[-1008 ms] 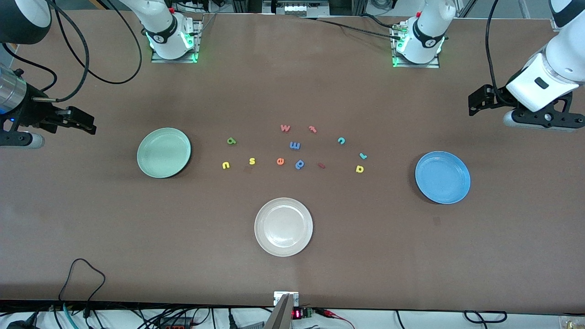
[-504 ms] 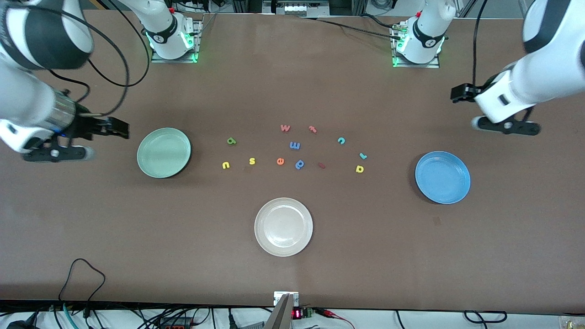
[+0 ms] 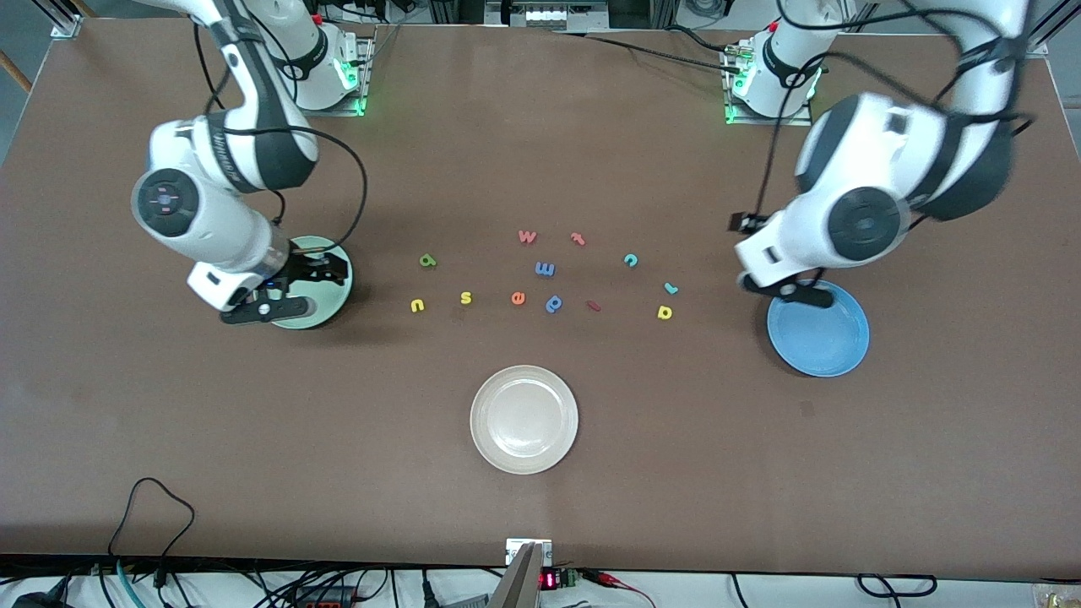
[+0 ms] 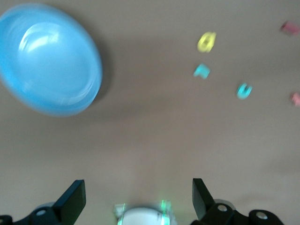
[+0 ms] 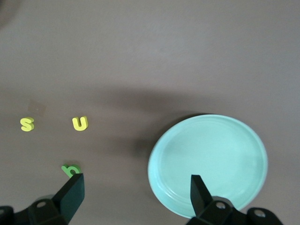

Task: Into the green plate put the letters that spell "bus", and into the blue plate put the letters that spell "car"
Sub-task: 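Grasp the yellow u with the right gripper while the left gripper grasps yellow a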

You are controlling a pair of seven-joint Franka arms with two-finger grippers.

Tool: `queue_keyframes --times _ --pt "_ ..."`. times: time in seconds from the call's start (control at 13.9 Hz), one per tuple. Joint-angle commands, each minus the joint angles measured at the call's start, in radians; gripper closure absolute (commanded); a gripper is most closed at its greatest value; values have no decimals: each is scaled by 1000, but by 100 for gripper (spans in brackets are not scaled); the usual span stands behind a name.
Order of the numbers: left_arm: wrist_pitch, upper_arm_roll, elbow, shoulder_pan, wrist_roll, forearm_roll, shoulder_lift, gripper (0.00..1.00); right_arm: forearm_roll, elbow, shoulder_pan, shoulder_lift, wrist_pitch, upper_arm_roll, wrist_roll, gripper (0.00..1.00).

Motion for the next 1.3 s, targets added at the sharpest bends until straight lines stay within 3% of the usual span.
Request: queue_keyframes --times 0.0,0.22,0.36,0.43,0.65,1.01,1.22 --pt "286 -6 -93 -28 3 -9 40 0 3 -6 55 37 48 -5 74 4" --pt "625 -14 -207 -34 -10 -7 98 0 6 42 81 94 65 -5 76 14" --pt "750 -43 -225 -34 -26 -9 154 0 11 79 106 131 68 -5 76 32" --pt "788 -55 -239 -34 -58 -9 174 1 9 91 117 151 80 -5 94 34" --pt "848 -55 -270 -56 -63 -6 227 25 5 91 140 201 136 -5 114 37" --pt "875 -55 -268 -62 -60 5 263 30 6 89 167 272 212 -5 118 37" --pt "885 -52 -268 -60 -60 6 272 66 5 86 189 309 249 -5 153 37"
